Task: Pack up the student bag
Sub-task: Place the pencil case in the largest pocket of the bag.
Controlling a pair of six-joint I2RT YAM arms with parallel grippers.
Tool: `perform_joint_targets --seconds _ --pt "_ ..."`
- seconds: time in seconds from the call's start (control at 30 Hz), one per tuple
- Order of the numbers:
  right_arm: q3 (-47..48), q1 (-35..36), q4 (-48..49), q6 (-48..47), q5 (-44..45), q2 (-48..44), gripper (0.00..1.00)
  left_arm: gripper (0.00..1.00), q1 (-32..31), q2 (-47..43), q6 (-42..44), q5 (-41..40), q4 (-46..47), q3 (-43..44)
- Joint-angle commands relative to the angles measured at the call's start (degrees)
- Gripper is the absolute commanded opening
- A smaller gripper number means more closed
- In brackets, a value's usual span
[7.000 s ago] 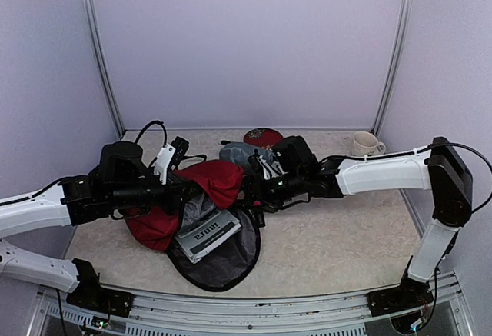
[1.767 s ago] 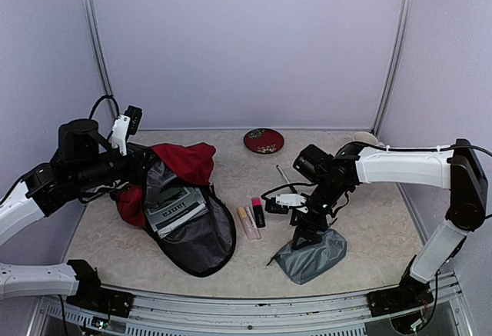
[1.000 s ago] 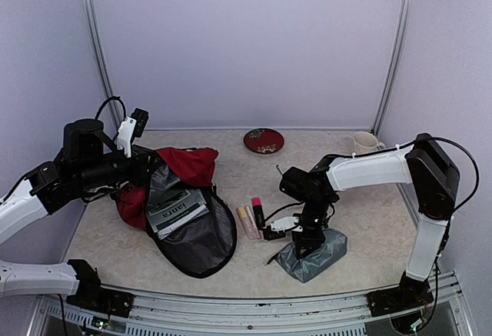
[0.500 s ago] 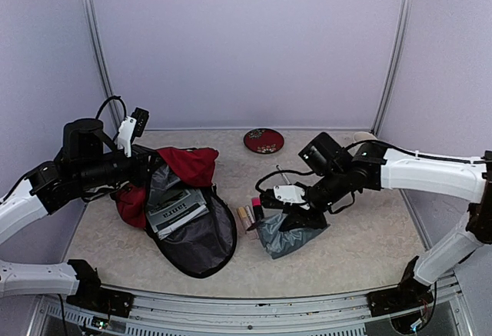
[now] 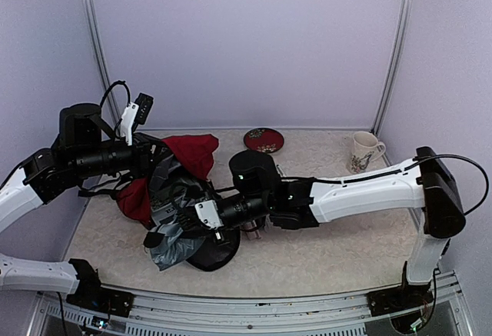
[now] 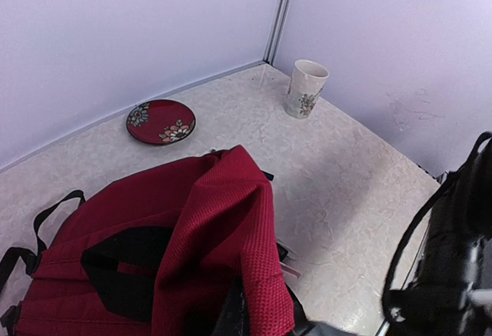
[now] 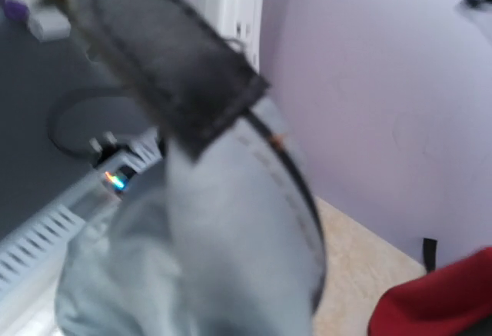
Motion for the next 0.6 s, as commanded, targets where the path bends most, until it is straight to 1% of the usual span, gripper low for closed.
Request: perform_joint_targets --seconds 0.0,0.07,0.17,0.23,0.37,0.47,0.57 --pt "9.7 0.0 5.2 -14.8 8.7 7.2 0.00 0.00 -2.6 -1.3 1.4 -0.7 1.0 3.9" --pt "11.9 -0.2 7.1 -20.3 15.9 10.0 0.00 0.00 -3.4 -1.7 2.1 -0.9 0.4 4.1" --pt "11.9 -1.0 12.9 -25.2 22.1 13.1 0.00 0.00 -4.0 -2.2 2.8 -0.3 0.3 3.8" --pt "12.4 -1.7 14.4 -26.0 23.1 14.1 0.00 0.00 -4.2 -2.2 3.4 -0.1 0.6 3.5" --pt "14.0 -2.7 13.2 -26.7 21.6 14.7 0.00 0.00 -4.6 -1.6 4.2 -0.1 0.5 3.5" --pt "14.2 -4.0 15.3 -27.7 24.5 16.1 0.00 0.00 -5.4 -1.3 5.1 0.9 0.6 3.6" --pt "15.2 -5.2 15.5 -29.1 25.9 16.8 0.00 0.00 -6.1 -1.6 5.9 0.0 0.4 3.4"
